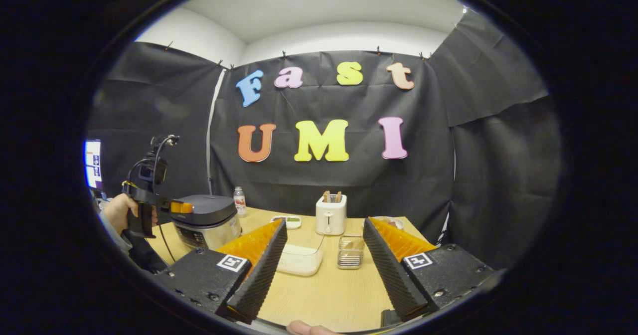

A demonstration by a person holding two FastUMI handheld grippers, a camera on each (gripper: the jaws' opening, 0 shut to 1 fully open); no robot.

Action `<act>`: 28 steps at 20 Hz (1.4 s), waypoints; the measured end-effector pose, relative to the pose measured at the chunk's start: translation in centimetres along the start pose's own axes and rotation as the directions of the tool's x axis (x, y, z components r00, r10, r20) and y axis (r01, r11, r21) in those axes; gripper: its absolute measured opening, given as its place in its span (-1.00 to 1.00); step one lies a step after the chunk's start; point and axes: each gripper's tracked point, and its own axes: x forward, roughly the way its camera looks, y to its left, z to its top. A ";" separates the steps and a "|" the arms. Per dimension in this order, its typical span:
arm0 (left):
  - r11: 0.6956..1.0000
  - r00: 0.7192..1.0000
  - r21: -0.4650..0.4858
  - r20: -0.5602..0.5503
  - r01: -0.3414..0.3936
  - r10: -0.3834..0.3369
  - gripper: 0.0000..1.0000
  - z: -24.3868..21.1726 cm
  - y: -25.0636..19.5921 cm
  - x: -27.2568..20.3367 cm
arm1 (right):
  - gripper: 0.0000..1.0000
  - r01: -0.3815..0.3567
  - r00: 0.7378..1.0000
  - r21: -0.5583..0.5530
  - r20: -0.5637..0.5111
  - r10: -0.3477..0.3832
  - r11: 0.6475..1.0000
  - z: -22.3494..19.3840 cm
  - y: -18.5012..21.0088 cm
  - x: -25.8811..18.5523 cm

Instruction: Close the left gripper, press the button to open the rice cooker; take a wooden spoon from the chopstick holder with the right hand, scoop a spoonful of rice and pour it into the rice cooker, then put the wooden spoon back into the chopstick holder.

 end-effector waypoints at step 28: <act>0.980 0.952 -0.001 0.239 0.199 -0.193 0.82 6.0 -8.6 -10.2 | 0.98 0.220 0.975 0.011 -0.026 -0.220 0.975 1.4 -8.7 -1.1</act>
